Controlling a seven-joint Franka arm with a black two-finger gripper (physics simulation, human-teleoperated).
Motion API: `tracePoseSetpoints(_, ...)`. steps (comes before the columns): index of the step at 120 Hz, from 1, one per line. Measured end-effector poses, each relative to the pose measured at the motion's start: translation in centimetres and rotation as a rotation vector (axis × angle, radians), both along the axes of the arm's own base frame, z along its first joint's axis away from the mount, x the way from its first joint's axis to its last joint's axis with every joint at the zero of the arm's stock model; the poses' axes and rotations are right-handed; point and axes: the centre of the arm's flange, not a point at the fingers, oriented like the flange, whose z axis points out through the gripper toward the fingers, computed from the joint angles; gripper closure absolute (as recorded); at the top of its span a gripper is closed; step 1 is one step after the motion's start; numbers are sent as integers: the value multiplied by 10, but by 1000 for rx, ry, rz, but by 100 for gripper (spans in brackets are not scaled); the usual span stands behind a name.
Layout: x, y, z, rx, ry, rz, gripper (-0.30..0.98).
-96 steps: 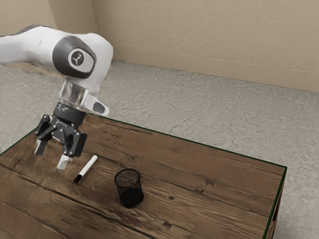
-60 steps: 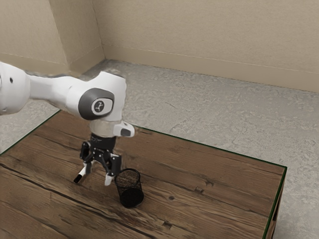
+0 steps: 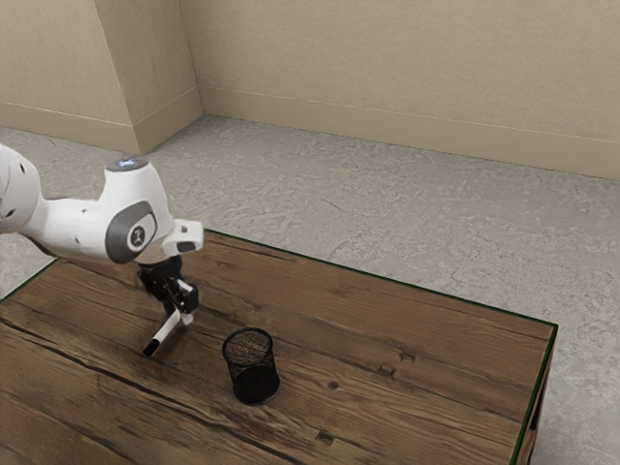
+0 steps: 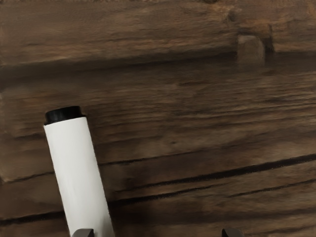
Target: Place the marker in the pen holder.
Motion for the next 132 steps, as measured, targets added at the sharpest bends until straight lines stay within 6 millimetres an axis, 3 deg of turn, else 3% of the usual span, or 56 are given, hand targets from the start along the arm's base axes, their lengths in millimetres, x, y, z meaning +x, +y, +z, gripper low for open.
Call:
tracePoseSetpoints(23,6,27,-12,9,-34,-68,44)
tracePoseSetpoints(50,26,26,-15,11,-72,-157,47)
tracePoseSetpoints(86,24,23,-29,-2,-72,-216,48)
tracePoseSetpoints(107,24,24,-28,-5,-80,-232,67)
tracePoseSetpoints(124,24,23,-25,-3,-87,-244,74)
tracePoseSetpoints(132,30,14,-3,14,-123,-266,76)
